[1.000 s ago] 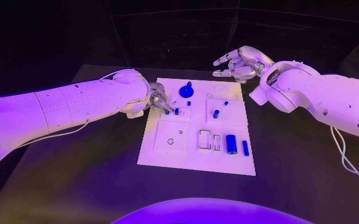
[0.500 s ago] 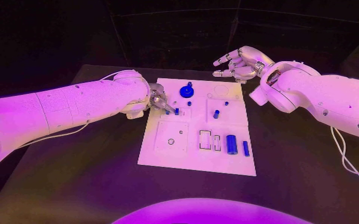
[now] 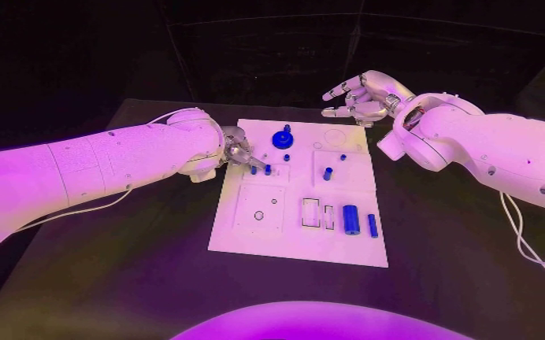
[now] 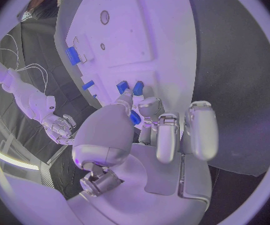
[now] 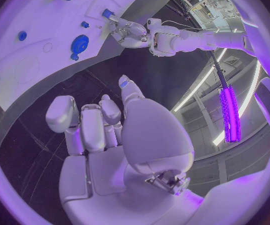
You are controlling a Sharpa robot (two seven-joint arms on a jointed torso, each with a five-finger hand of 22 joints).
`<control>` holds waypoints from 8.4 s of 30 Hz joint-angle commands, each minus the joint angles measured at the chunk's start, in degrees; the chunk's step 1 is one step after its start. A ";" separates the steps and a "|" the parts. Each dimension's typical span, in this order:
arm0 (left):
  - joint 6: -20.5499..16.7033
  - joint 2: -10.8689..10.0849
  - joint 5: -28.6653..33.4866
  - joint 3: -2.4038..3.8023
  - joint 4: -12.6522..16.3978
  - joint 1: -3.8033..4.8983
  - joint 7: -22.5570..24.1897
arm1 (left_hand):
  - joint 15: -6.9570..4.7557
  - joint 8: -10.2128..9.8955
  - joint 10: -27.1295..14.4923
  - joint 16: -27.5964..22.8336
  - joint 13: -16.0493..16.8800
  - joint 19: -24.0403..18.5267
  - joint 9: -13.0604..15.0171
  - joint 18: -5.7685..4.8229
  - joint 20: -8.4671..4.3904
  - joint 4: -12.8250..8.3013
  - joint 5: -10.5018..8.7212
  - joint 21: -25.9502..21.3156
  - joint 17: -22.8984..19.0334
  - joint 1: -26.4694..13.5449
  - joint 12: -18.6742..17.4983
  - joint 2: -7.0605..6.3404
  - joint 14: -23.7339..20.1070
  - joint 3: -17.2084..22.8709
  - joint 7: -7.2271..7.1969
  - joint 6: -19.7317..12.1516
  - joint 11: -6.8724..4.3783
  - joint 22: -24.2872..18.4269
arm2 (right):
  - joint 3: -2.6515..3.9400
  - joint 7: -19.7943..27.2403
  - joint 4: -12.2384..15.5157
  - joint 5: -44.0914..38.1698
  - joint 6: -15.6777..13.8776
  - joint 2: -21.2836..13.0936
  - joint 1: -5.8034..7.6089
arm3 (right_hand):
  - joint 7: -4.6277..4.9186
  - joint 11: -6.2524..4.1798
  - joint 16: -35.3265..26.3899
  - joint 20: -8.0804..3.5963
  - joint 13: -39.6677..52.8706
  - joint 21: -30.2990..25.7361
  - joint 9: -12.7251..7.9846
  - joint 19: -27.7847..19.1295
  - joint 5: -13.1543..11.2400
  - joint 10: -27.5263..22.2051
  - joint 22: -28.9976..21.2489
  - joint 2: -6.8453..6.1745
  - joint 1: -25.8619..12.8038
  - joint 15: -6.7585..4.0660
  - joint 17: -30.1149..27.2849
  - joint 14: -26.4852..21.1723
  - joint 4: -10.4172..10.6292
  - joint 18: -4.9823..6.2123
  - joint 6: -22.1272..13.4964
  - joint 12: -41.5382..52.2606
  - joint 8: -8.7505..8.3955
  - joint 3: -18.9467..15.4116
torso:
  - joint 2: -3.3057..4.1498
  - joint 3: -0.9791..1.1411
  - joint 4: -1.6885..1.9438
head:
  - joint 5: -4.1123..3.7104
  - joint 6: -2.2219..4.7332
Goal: Assemble the parts on the task board
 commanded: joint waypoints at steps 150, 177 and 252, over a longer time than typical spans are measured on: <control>-5.35 12.11 -19.34 -0.92 -13.88 -1.59 29.65 | 5.29 -28.05 -15.83 -9.87 -50.27 -3.30 -34.24 3.39 4.68 -20.72 0.29 -16.99 -6.31 18.24 -43.73 0.79 1.32 10.99 6.63 4.93 6.99 -17.12 | 0.03 1.06 -0.08 0.14 0.74 0.95 0.00 | 0.05 0.12 -0.33 0.10 0.14 -0.31 -0.04 -0.39 0.32 -0.26 -0.10 1.04 0.01 -0.48 0.16 0.98 0.16 1.04 -0.15 0.13 0.55 -0.51 | 0.17 0.11 -0.16 | -1.44 0.91; -11.40 11.01 -18.39 -0.09 -13.17 -2.11 32.35 | 5.51 -30.03 -13.73 -9.52 -51.40 -3.13 -35.39 3.18 4.65 -22.65 0.30 -16.52 -6.47 18.04 -47.45 0.79 1.38 15.78 7.46 6.55 7.41 -16.31 | 0.03 1.08 -0.04 0.14 0.72 0.84 0.00 | 0.04 0.11 -0.31 0.10 0.19 -0.29 -0.03 -0.34 0.33 -0.20 -0.05 1.14 0.02 -0.49 0.21 1.00 0.20 1.02 -0.09 0.22 0.62 -0.51 | 0.12 0.08 -0.13 | -1.61 0.97; -4.05 3.77 -17.58 4.98 -8.26 -3.46 28.62 | 5.71 -31.46 -12.59 -9.73 -51.32 -3.14 -35.93 3.17 4.82 -23.08 0.28 -16.46 -7.44 16.27 -49.75 -0.90 1.16 17.85 7.75 7.19 7.62 -16.04 | 0.03 0.92 -0.60 0.14 0.80 0.74 -0.03 | 0.01 0.09 -0.37 0.09 0.15 -0.34 0.00 -0.34 0.34 -0.20 -0.10 1.25 0.07 -0.50 0.17 1.00 0.24 1.03 0.05 0.24 0.75 -0.53 | 0.14 0.10 -0.04 | -1.07 0.77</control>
